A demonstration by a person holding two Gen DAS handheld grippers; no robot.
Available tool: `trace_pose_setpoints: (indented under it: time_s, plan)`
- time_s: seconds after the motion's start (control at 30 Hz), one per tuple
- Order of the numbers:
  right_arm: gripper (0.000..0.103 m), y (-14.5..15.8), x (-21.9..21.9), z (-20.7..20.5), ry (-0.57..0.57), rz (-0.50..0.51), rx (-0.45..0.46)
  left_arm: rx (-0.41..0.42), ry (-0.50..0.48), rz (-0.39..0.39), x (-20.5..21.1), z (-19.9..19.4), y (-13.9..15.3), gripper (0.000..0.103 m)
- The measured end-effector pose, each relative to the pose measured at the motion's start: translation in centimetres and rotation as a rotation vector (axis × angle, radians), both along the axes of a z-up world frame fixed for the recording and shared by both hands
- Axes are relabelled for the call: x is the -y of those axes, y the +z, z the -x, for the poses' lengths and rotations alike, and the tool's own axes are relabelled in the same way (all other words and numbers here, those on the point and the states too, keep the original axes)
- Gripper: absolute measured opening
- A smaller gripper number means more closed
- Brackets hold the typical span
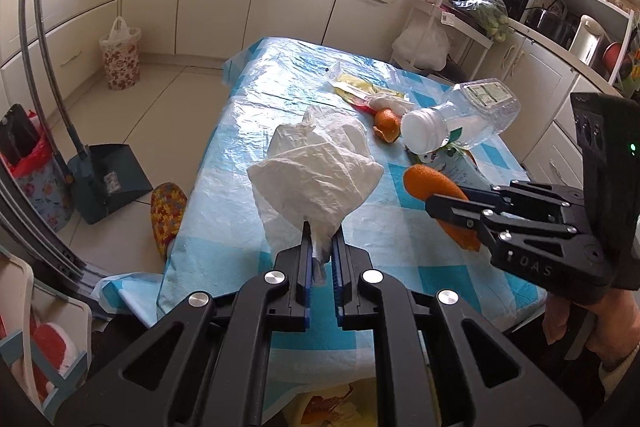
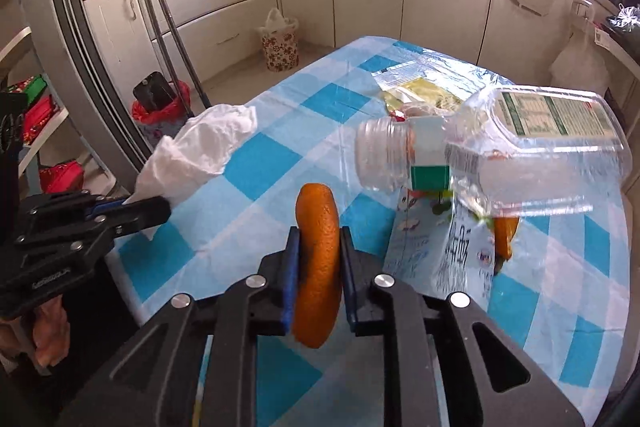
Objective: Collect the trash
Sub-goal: 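Lift the bag with the left gripper while the right gripper grasps an orange peel, then open the right gripper over the yellow bin while the left gripper releases the bag into it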
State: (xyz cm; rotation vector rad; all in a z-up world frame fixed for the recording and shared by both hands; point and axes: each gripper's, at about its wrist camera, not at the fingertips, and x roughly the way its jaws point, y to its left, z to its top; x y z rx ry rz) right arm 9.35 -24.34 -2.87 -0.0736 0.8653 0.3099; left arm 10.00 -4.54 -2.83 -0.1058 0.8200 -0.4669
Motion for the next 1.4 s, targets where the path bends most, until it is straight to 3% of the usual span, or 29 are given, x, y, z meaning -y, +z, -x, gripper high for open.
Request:
trace_pose_setpoints:
  time_s: [0.3,0.57,1.07,1.1,1.2,1.4]
  plan:
    - [0.02,1.0,0.3,5.7,0.021,-0.074,0.0,-0.032,-0.065,0.019,0.5,5.3,-0.3,0.008]
    - [0.02,0.3,-0.6,10.5,0.045,-0.071,-0.026,-0.038,-0.122,-0.006,0.6,9.9,-0.2,0.008]
    - [0.021,-2.4,-2.4,13.6,0.085,-0.037,-0.148,-0.012,-0.12,-0.024,-0.5,13.1,1.0,0.008]
    - [0.023,-2.7,-2.7,13.6,0.095,-0.03,-0.161,-0.009,-0.12,-0.026,-0.6,13.4,1.1,0.008]
    - [0.044,-3.3,-3.3,13.8,0.1,-0.01,-0.184,-0.001,-0.122,-0.032,-0.8,14.0,1.3,0.008]
    - [0.055,-2.0,-1.7,14.3,0.013,-0.049,-0.125,-0.008,-0.151,-0.055,-0.5,15.1,1.2,0.008]
